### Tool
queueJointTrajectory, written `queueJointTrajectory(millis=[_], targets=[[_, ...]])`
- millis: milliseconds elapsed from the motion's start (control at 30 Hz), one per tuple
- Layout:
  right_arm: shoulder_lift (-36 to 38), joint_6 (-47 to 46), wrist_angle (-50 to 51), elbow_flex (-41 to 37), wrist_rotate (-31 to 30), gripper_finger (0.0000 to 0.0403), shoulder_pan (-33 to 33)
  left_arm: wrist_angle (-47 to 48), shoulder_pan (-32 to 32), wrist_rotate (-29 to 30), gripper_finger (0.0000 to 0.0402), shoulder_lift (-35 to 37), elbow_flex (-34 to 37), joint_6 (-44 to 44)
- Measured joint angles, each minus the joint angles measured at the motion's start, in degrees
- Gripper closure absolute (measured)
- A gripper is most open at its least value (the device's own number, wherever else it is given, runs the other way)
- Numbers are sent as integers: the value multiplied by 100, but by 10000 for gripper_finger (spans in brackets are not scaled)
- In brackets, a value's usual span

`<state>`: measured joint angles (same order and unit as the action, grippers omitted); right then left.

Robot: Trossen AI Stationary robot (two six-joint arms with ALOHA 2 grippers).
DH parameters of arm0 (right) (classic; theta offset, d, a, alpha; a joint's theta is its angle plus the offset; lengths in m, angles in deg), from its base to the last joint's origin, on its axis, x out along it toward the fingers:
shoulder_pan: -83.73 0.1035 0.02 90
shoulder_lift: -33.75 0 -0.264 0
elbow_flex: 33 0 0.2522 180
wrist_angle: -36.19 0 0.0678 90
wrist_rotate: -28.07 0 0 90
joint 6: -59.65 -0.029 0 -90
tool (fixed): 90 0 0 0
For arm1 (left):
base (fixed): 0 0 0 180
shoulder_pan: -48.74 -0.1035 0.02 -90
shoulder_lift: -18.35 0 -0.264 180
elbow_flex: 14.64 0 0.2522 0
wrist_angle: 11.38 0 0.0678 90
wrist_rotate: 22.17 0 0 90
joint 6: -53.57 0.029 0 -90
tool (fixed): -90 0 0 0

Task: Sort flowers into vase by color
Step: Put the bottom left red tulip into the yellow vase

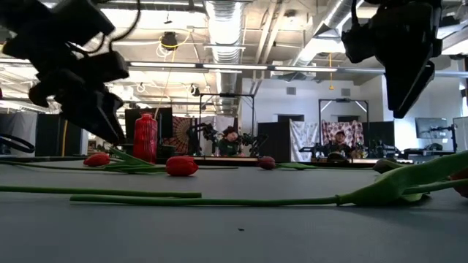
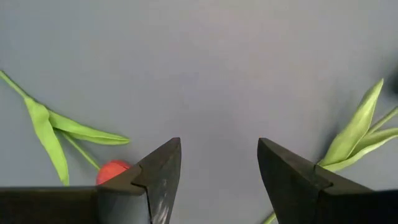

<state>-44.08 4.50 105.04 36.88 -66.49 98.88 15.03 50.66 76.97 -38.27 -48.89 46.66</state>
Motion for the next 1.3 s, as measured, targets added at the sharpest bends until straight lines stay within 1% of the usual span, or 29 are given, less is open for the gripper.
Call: queueJointTrajectory(millis=[133, 200, 333, 567, 767, 867, 933, 1033, 1200, 1233, 1300], targets=[[-2, 160, -4, 0, -2, 163, 0, 560, -223, 7, 246, -451, -289, -65], [-2, 259, -3, 0, -6, 163, 0, 693, -324, -59, 246, -636, -363, -115], [-2, 444, 0, 0, -6, 163, 0, 713, -402, -443, 246, -907, -415, -126], [-4, 611, 11, 0, -6, 163, 0, 755, -402, -434, 246, -1325, -415, -58], [-4, 618, 13, 0, -5, 163, 0, 668, -400, -421, 246, -1654, -446, 173], [-4, 613, 21, 0, 47, 163, 7, 650, -456, -673, 248, -1672, -441, 283], [-4, 573, 33, 0, 232, 163, 11, 689, -554, -990, 258, -1672, -442, 300], [-4, 389, 35, 0, 592, 163, 13, 798, -719, -1328, 290, -1672, -448, 303], [-4, 46, 30, 0, 1088, 163, 62, 870, -894, -1483, 378, -1674, -447, 187], [-4, -36, 24, 0, 1102, 163, 78, 864, -921, -1495, 389, -1675, -443, 146], [-4, -197, 10, 2, 1106, 163, 140, 825, -984, -1572, 394, -1669, -435, 115]])
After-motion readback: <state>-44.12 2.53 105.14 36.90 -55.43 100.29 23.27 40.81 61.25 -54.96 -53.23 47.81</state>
